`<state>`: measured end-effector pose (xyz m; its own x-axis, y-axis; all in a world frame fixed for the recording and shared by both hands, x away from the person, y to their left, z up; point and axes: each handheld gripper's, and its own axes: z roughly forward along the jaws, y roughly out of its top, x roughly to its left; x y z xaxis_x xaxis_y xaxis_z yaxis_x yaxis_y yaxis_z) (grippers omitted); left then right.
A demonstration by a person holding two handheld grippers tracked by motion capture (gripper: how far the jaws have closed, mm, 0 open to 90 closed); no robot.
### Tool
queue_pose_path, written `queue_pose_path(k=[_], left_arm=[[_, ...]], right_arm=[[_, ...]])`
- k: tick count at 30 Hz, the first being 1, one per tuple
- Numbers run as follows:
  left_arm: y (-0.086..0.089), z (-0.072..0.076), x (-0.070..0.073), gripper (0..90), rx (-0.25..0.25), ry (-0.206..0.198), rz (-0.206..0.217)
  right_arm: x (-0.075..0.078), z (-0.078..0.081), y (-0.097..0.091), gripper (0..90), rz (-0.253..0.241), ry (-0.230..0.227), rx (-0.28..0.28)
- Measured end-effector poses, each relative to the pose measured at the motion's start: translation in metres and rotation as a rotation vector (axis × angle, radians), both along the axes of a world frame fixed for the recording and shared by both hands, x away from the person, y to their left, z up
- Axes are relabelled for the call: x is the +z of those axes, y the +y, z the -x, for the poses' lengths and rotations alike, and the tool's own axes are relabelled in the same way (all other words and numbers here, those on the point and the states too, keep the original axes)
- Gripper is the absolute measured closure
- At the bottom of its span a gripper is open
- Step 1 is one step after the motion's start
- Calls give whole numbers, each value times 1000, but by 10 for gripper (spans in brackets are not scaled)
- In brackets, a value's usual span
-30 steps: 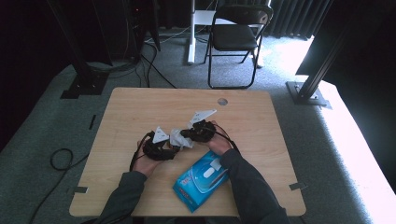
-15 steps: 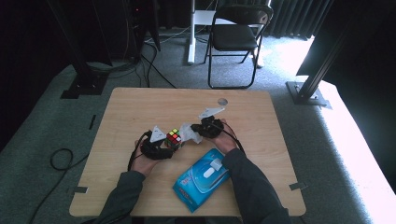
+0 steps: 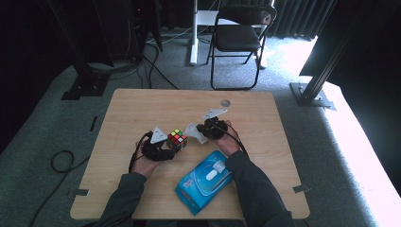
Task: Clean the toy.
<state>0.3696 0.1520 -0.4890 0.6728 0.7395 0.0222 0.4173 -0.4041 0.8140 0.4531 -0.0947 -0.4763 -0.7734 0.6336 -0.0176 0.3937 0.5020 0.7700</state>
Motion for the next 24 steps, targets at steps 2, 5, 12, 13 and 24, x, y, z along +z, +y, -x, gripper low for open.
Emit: queue_pose_path(k=[2,5,12,13,24], left_arm=[[1,0,0,345,0,3,0],[1,0,0,345,4,4,2],[1,-1,-1,345,3,6,3],[0,-1,-1,345,2,6,2],[1,-1,-2,345,4,9,-2]], right_arm=[[-2,-1,1,860,23,-6,-11],[-6,-1,1,857,28,8,-15],[-8,-3,-2,842,-1,38,-22],[-8,-3,-2,834,-9,44,-19],[-10,-1,0,496,-14,71,56]])
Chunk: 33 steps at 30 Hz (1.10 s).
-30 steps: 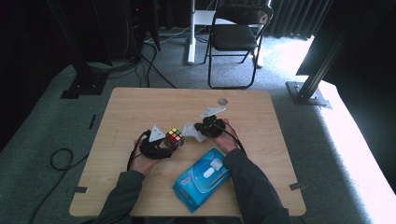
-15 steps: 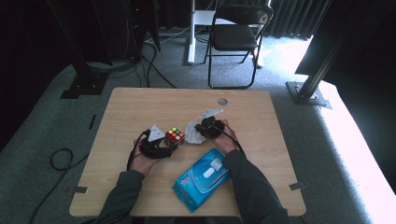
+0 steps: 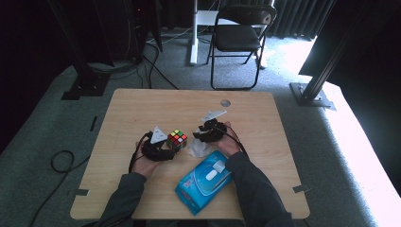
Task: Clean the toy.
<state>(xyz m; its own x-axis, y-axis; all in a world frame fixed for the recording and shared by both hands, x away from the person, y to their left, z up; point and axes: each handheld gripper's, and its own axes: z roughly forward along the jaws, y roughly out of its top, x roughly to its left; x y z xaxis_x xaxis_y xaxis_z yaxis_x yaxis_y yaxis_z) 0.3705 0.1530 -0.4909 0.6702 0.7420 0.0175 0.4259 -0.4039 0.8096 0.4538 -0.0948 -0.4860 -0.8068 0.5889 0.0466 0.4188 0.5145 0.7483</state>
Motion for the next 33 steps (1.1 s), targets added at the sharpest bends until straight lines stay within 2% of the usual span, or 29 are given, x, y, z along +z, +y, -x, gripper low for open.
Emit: queue_pose_path(k=[2,4,5,7,8,9,15,19,22,25,33], left_arm=[[0,0,0,345,2,-1,3],[0,0,0,345,2,-1,4],[0,0,0,345,1,0,2],[0,0,0,345,0,1,0],[-1,0,0,345,0,1,1],[-1,0,0,345,-1,2,1],[-2,0,-1,345,-2,6,0],[-1,0,-1,345,-1,6,0],[-1,0,-1,345,0,5,2],[-1,0,-1,345,1,3,1],[-2,0,-1,345,-1,5,1]], right_arm=[[-1,0,-2,380,1,17,12],[-3,-1,-6,306,16,14,-8],[-4,-2,-9,280,13,32,-6],[-6,-2,-11,268,25,42,-9],[-10,-3,-15,251,58,41,-16],[-12,-4,-17,236,58,56,-14],[-26,-9,-24,193,102,76,-33],[-34,-13,-25,193,125,100,-40],[-39,-14,-23,237,166,106,-54],[-42,-15,-23,331,185,111,-61],[-39,-14,-26,747,201,96,-79]])
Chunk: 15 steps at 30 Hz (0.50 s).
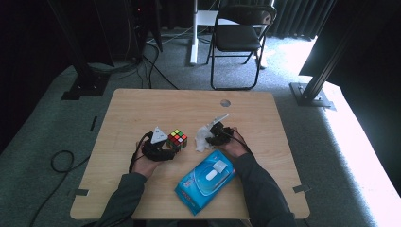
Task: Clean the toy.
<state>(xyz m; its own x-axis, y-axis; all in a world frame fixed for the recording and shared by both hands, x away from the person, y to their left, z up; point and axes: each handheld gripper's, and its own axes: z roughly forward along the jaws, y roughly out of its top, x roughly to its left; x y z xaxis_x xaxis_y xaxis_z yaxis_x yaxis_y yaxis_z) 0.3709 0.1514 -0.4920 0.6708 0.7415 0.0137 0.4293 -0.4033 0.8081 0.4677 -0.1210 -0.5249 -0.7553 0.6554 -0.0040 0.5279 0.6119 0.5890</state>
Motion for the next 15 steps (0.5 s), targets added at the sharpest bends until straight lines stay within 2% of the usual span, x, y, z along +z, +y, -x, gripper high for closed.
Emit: queue_pose_path(k=[4,8,11,15], left_arm=[[0,0,0,345,0,0,0],[0,0,0,345,-2,1,0],[-1,0,0,345,-3,-1,-1],[-1,0,1,345,-4,-3,-2]], right_arm=[[2,2,-1,822,-18,-9,2],[11,5,1,838,-57,-27,18],[19,7,2,843,-94,-35,44],[32,12,7,845,-119,-56,86]])
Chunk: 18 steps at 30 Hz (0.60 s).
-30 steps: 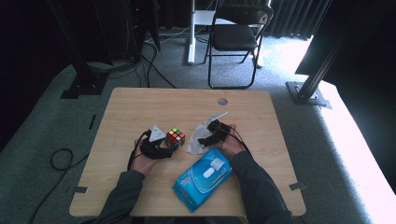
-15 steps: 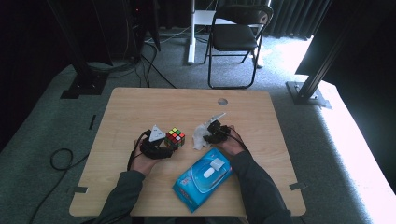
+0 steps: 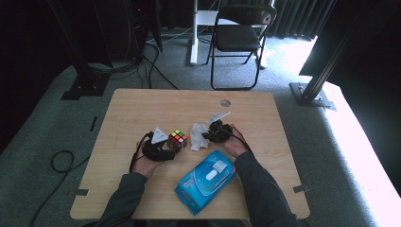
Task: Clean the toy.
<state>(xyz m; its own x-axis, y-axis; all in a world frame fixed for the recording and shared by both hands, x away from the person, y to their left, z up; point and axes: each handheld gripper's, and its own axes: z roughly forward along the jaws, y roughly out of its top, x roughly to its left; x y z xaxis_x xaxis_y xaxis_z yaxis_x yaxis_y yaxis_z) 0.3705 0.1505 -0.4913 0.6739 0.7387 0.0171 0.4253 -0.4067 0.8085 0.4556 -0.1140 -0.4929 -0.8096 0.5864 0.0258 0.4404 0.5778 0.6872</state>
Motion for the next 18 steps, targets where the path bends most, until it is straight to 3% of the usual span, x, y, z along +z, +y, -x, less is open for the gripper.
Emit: queue_pose_path(k=[4,10,18], left_arm=[[1,-1,0,345,2,2,4],[0,0,-1,345,0,2,0],[-1,0,-1,345,-8,4,-3]], right_arm=[[11,5,6,847,-15,-21,41],[16,11,15,849,-68,-12,98],[23,12,18,851,-183,22,144]])
